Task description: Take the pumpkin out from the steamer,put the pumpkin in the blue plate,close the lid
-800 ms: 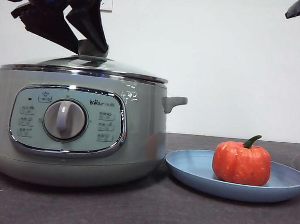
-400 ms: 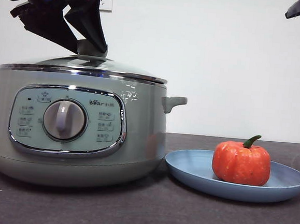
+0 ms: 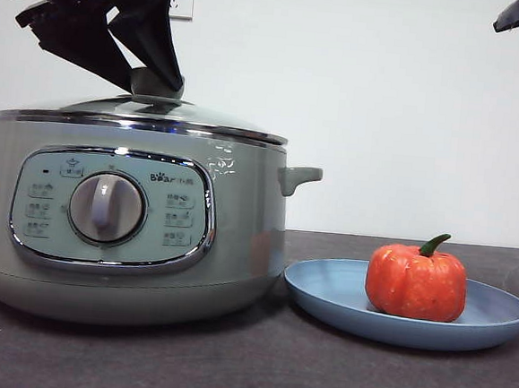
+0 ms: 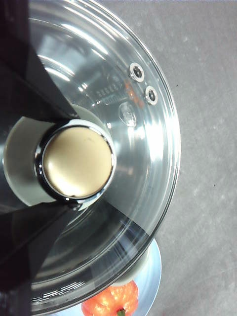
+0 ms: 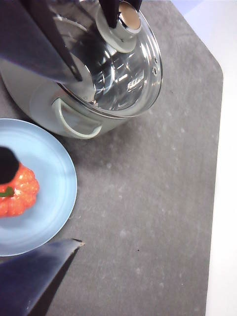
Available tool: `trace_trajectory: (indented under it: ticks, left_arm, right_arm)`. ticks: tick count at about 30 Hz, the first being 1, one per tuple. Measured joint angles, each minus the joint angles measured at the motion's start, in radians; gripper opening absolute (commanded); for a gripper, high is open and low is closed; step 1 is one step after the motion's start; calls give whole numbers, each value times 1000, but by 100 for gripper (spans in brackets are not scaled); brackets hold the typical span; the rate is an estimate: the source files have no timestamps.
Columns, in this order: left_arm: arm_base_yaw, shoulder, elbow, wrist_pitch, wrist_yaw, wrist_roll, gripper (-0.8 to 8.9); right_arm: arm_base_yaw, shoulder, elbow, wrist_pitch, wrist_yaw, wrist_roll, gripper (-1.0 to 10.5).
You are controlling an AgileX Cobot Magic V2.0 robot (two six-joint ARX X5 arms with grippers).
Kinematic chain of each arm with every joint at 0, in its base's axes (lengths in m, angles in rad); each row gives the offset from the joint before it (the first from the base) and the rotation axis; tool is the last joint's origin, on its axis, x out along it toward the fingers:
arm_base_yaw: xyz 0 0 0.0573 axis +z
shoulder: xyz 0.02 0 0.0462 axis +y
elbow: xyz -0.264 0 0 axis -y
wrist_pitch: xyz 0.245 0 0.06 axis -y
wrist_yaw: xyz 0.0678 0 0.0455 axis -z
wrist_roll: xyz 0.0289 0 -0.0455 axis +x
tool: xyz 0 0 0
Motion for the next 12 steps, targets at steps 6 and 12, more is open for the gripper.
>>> trace_trajectory:
  ticks: [6, 12]
  left_arm:
    - [0, 7, 26, -31, -1, 4, 281]
    - [0, 11, 29, -35, -1, 5, 445]
  right_arm:
    - [0, 0, 0, 0, 0, 0, 563]
    - [0, 0, 0, 0, 0, 0, 563]
